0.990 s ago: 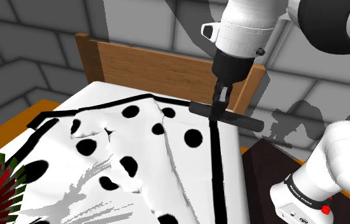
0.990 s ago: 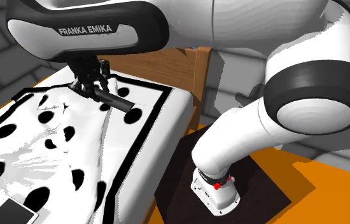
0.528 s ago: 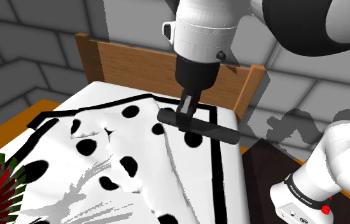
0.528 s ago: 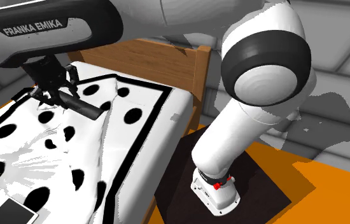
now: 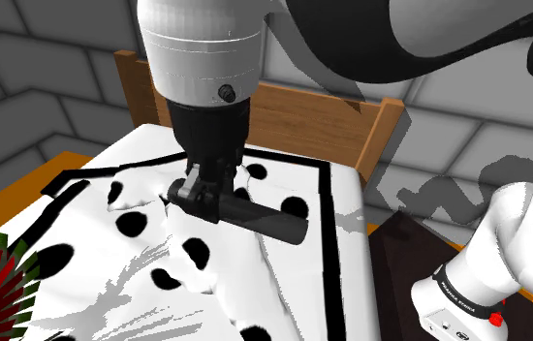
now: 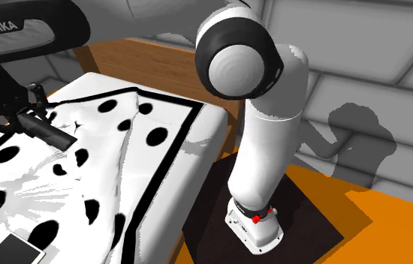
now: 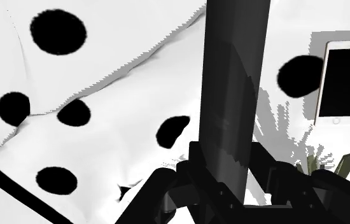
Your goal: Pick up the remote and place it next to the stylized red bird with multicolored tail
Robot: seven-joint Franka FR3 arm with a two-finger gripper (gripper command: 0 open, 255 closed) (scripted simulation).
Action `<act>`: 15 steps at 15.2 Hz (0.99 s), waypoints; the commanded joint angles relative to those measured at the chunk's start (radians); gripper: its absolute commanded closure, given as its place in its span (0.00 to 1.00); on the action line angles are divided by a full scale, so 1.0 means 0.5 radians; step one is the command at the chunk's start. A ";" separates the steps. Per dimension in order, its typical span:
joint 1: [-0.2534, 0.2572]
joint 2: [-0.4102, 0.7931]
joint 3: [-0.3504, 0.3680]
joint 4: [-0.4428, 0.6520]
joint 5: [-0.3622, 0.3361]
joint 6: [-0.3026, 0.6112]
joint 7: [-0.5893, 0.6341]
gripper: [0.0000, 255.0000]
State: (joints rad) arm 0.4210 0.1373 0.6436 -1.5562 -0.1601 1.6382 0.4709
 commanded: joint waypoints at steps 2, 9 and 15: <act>0.155 0.310 0.034 0.344 -0.185 -0.109 0.154 1.00; 0.446 0.746 -0.007 0.866 -0.417 -0.260 0.276 1.00; 0.382 0.703 -0.002 0.631 -0.397 -0.073 0.298 1.00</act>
State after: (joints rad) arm 0.6178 0.4939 0.6419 -1.2184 -0.3604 1.5843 0.6172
